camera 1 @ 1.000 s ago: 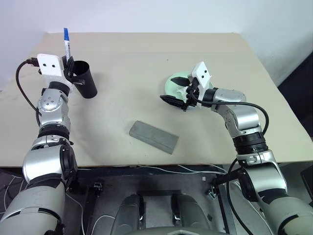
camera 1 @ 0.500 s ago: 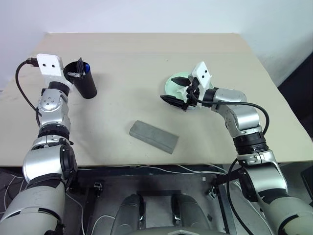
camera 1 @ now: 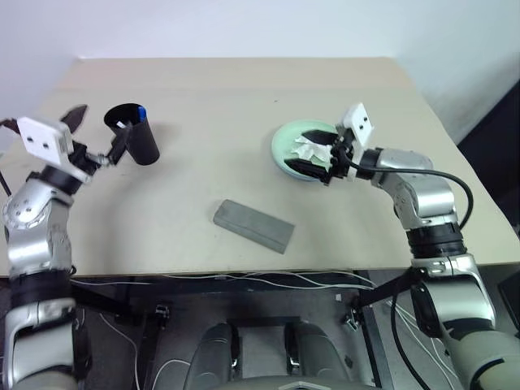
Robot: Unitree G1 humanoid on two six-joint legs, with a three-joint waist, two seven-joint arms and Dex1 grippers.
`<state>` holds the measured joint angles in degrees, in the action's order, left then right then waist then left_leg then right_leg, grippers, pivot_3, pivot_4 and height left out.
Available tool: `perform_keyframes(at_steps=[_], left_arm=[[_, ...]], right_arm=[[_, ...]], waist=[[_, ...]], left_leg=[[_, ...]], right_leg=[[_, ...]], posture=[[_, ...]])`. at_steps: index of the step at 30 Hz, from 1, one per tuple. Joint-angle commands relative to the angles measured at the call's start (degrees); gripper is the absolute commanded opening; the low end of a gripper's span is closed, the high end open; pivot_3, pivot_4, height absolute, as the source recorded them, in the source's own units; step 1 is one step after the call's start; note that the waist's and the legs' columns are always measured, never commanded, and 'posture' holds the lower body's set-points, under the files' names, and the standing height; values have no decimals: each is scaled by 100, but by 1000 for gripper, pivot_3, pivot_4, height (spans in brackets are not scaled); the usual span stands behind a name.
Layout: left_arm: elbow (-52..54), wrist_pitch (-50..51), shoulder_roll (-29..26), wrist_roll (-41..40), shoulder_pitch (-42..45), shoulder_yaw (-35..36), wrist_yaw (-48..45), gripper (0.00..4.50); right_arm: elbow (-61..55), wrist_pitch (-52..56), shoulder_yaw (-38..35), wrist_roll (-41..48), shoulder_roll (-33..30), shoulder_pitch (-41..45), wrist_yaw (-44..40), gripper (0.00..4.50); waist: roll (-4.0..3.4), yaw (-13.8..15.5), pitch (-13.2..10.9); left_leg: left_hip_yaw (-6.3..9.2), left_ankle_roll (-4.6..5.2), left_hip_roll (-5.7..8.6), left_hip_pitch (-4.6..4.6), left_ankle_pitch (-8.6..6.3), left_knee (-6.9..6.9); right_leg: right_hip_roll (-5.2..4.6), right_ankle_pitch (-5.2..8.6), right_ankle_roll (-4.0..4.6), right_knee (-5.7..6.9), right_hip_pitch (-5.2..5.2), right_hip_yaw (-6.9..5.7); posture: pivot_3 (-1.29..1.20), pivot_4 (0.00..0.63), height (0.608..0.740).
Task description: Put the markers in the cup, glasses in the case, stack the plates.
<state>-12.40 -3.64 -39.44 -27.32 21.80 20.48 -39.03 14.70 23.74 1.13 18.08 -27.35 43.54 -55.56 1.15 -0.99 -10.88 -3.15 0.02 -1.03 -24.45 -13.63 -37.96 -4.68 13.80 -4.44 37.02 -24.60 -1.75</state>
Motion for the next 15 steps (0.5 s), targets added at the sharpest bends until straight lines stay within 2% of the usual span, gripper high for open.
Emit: perform_keyframes(at_steps=[1, 7, 15], left_arm=[[1127, 683, -131, -498, -534, 130, -257, 4480], [1908, 835, -60, -470, -1556, -242, -1034, 4480], [1599, 710, 13, -412, -1484, -267, -1331, 4480]], right_arm=[[-125, 47, -202, 219, -58, 22, -89, 4500], [-155, 58, -225, 280, -203, -197, -216, 4500], [-433, 10, -392, 282, -196, -414, 176, 4500]], waist=[[-3, 15, -2], [-7, 6, -1], [-8, 2, -1]], left_leg=[[1, -1, 0, 4, 0, -1], [0, -12, 0, 5, -3, 0], [-1, -9, 1, -5, -1, 44]], right_leg=[[-2, -1, 5, 1, 4, 0], [-13, 2, 45, -20, 7, 8], [-19, 0, 49, -65, -3, 10]], posture=[[0, 150, 740], [0, 150, 740], [0, 150, 740]])
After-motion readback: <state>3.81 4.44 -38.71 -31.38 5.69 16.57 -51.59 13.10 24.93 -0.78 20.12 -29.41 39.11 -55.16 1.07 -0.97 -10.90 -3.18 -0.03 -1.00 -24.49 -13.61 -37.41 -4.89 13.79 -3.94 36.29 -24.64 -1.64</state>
